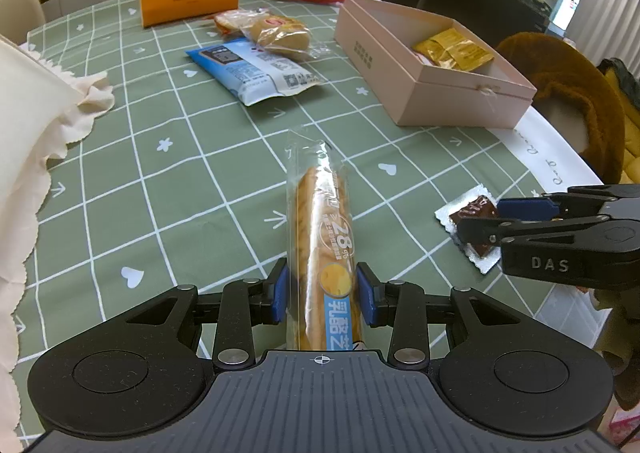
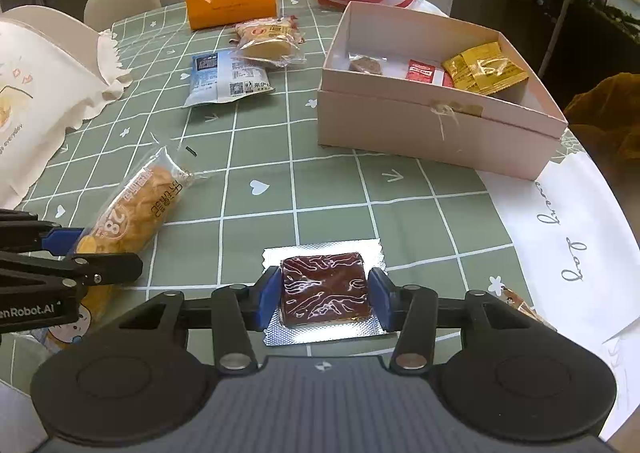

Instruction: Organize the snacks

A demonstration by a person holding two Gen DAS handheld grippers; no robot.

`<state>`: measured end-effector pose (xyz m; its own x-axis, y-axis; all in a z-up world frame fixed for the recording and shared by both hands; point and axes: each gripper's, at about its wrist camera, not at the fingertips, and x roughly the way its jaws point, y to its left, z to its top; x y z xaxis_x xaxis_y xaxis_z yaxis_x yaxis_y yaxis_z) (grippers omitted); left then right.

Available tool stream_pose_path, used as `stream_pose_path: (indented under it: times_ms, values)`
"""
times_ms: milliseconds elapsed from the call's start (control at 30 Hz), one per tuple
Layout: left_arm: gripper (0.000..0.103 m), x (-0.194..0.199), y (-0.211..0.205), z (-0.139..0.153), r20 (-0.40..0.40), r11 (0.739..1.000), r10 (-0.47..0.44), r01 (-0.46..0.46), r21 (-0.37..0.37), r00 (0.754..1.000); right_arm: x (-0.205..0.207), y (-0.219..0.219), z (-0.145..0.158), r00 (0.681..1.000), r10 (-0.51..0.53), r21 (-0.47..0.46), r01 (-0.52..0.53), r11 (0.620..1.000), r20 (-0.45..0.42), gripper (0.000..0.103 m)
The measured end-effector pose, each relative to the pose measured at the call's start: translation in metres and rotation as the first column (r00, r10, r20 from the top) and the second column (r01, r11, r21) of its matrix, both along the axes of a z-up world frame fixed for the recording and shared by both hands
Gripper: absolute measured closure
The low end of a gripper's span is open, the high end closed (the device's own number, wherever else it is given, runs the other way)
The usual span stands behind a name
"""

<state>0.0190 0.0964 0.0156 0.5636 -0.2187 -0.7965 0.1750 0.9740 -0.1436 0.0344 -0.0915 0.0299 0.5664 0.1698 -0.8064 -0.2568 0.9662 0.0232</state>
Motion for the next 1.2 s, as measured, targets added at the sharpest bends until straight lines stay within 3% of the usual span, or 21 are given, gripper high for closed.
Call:
stream_pose_path:
  times_ms: [200, 367, 533, 733, 867, 1000, 1133, 1200]
  values:
    - [0.066, -0.002, -0.002, 0.002, -0.023, 1.0, 0.02, -0.02, -0.002, 1.0, -0.006, -0.006, 0.016, 1.0, -0.013, 0.028, 0.012, 1.0, 0.022, 0.056]
    - [0.069, -0.011, -0.011, 0.016, 0.014, 0.996, -0.052, 0.053, -0.069, 0.999, -0.013, -0.021, 0.036, 0.998, -0.033, 0.053, 0.03, 0.998, 0.054, 0.056]
    - [0.069, -0.002, -0.031, 0.056, 0.067, 0.973, -0.126, 0.136, -0.186, 0.99, -0.016, -0.05, 0.07, 0.991, -0.078, 0.07, 0.07, 0.995, 0.11, 0.056]
    - [0.069, 0.068, -0.076, 0.143, 0.244, 0.949, -0.168, 0.223, -0.22, 0.955, 0.012, -0.098, 0.154, 0.955, -0.115, 0.08, 0.097, 0.992, 0.274, 0.056]
    - [0.068, 0.142, -0.103, 0.163, 0.23, 0.943, -0.115, 0.179, -0.281, 0.966, 0.06, -0.126, 0.196, 0.933, -0.103, 0.076, 0.081, 0.994, 0.344, 0.056]
    - [0.068, 0.208, -0.122, 0.135, 0.132, 0.921, -0.076, 0.12, -0.37, 0.988, 0.114, -0.145, 0.19, 0.947, -0.091, 0.11, 0.059, 0.992, 0.309, 0.056]
    - [0.068, 0.249, -0.126, 0.098, 0.04, 0.936, -0.046, 0.057, -0.347, 0.998, 0.168, -0.148, 0.142, 0.982, -0.056, 0.169, 0.025, 0.985, 0.181, 0.055]
    - [0.068, 0.256, -0.106, 0.091, 0.018, 0.929, 0.012, -0.005, -0.369, 1.0, 0.19, -0.148, 0.112, 0.995, -0.035, 0.227, 0.013, 0.974, 0.09, 0.047]
